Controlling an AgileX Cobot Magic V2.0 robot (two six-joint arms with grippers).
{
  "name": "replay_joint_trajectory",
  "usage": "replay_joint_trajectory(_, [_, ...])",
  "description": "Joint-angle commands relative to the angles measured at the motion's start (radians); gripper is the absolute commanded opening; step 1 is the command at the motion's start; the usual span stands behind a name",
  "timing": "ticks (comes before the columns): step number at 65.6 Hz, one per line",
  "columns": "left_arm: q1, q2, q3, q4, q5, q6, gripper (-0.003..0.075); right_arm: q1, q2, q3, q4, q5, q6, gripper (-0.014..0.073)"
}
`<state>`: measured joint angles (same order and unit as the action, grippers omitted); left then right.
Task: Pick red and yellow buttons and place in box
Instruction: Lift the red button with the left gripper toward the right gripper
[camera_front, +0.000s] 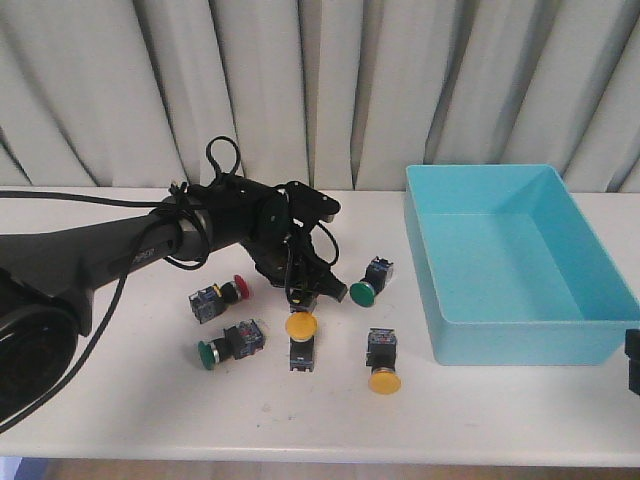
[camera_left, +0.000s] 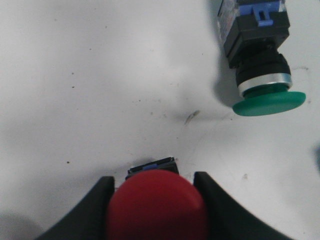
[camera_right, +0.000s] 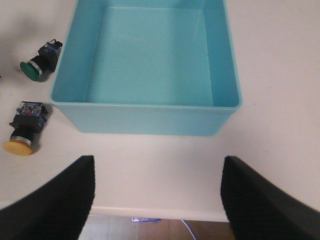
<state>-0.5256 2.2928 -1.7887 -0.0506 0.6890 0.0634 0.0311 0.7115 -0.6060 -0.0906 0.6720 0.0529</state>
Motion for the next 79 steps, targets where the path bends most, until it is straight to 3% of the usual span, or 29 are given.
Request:
replay_joint_trajectory(1, [-0.006,-0.082,-0.031,-0.007,-0.026,-0.011,0.0275,-0.006,0.006,-0.032,-0.010,-0.054,-0.002,0.0506])
replay_joint_trajectory(14, [-0.006,-0.151,-0.031,-0.006,0.019,-0.009,0.0205,-0.006,0.006,-0.032,-0.010,-0.056,-0.002,0.0506])
replay_joint_trajectory(33, [-0.006,-0.363,-0.013,0.001,0.188,0.081,0.0199,-0.006,0.006,-0.032,-0.010,-0.056,-0.002,0.0506])
replay_joint_trajectory(40, [-0.006,-0.472,0.083,0.001,0.174,0.103,0.0199,-0.006,0.006,-0.032,-0.010,-0.055,-0.002,0.0506])
replay_joint_trajectory(58, [-0.006,-0.793,0.458,0.041,-0.015,0.103,0.0199,-0.006,0.006,-0.032,-0.010,-0.052,-0.002,0.0506])
replay_joint_trajectory(79, [0.020,-1.051,0.788,0.051,-0.069,0.101,0.0199,-0.006,0.006,-0.032,-0.011,-0.060,-0.002,0.0506])
